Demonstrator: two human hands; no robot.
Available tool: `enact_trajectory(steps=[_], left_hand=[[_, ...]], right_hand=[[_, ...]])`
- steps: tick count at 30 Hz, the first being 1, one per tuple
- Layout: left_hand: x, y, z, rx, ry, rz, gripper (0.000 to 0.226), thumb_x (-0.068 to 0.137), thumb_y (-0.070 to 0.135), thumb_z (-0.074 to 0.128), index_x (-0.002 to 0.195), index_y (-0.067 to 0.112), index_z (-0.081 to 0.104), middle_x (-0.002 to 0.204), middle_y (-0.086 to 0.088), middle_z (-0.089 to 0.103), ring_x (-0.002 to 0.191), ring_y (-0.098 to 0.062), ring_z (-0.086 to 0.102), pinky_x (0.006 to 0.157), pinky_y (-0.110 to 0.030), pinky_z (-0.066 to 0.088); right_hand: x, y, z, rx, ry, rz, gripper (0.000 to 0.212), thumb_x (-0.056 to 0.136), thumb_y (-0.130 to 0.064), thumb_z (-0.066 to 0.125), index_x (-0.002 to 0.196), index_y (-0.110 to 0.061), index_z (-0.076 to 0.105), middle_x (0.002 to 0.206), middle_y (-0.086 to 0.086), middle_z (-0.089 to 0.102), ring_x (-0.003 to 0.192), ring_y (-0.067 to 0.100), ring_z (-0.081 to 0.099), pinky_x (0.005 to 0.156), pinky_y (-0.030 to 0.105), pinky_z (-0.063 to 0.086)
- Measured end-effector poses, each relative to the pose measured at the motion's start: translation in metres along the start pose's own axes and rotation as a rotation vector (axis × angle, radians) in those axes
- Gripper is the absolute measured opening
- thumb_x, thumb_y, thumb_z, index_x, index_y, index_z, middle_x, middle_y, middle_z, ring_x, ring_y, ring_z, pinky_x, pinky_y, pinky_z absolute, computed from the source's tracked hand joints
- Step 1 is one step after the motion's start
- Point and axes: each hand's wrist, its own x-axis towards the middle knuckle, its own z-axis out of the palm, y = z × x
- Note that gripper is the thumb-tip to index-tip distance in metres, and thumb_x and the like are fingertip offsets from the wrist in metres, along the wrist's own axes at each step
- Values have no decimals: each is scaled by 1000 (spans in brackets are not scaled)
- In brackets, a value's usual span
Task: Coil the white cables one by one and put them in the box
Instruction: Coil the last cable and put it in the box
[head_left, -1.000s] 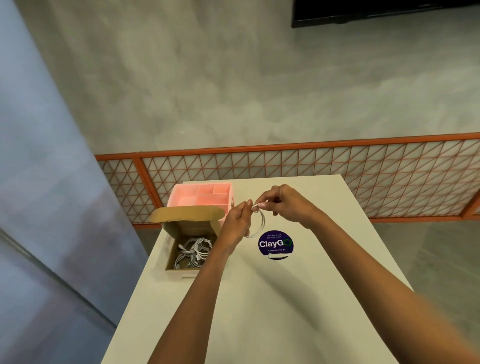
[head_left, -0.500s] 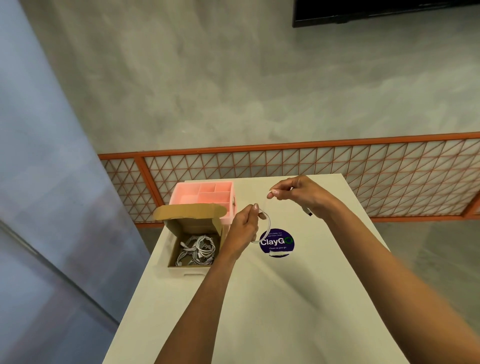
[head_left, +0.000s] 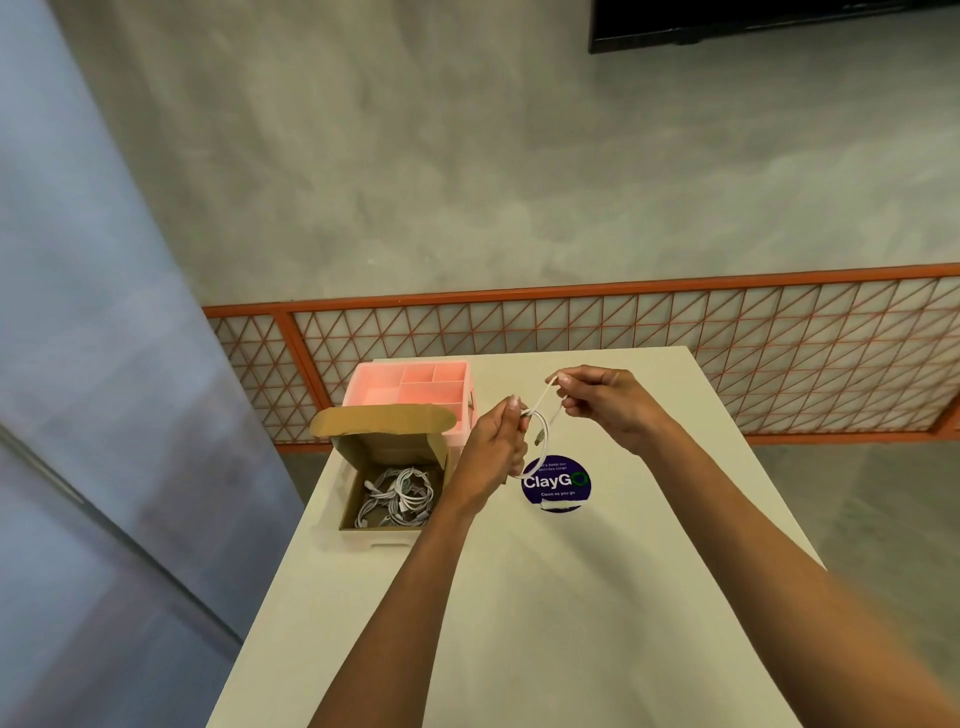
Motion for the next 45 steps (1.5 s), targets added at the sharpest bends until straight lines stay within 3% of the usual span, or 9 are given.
enact_trajectory(steps=[9,18,26,31,35,37,39,41,45], left_hand=[[-4,8,-1,179,-67,98,24,101,30,38,81,18,43,46,13,38,42,-2,28,42,-16,28],[-1,4,-8,163,-53,70,26,102,25,39,77,24,48,45,15,39,37,1,32,40,-14,26],[5,0,-18,67,-91,1,30,101,30,41,112,7,57,49,14,36,43,-3,23,44,-19,19],[10,-3,-13,154,28,29,24,100,29,43,80,20,53,51,11,51,36,-1,31,39,-15,27],[13,-6,-12,210,132,32,24,100,27,44,79,19,52,50,12,54,55,-26,47,49,-22,31],[14,-8,-11,200,170,34,23,100,25,44,81,16,52,43,6,49,82,-29,44,50,-23,30],[16,-10,-12,181,199,38,21,100,26,45,82,18,54,54,-12,46,76,-38,43,50,-22,30],[17,-13,-14,171,205,29,22,100,27,45,81,21,54,55,-10,44,45,-25,42,50,-18,31],[19,-18,-15,126,189,3,25,100,29,44,77,22,51,42,17,46,40,1,41,50,-21,30]], right_hand=[[3,14,6,173,-50,214,14,94,-20,56,93,-20,70,71,-10,62,61,1,54,60,17,36],[6,27,17,188,-32,330,17,93,-19,58,104,-12,69,63,-7,61,56,3,53,50,14,44],[10,27,25,366,-104,423,15,94,-15,57,88,-9,69,68,-1,58,59,5,50,54,13,50],[3,37,38,90,-90,497,18,86,-20,67,69,-16,65,58,-5,64,55,6,55,56,20,40],[6,38,37,8,-136,427,25,91,-19,60,69,-18,72,63,-5,67,69,13,55,80,31,35],[5,34,37,16,-176,405,29,97,-28,50,80,-17,70,70,-5,66,71,11,55,80,31,33],[2,30,36,-21,-229,380,31,97,-37,48,94,-14,69,75,-5,63,71,9,53,79,29,36],[0,27,34,-65,-284,344,30,93,-32,57,104,-6,68,75,-4,59,69,10,50,74,26,40],[-5,17,35,-138,-327,275,11,89,-9,62,95,-1,66,66,1,59,58,9,55,60,20,48]])
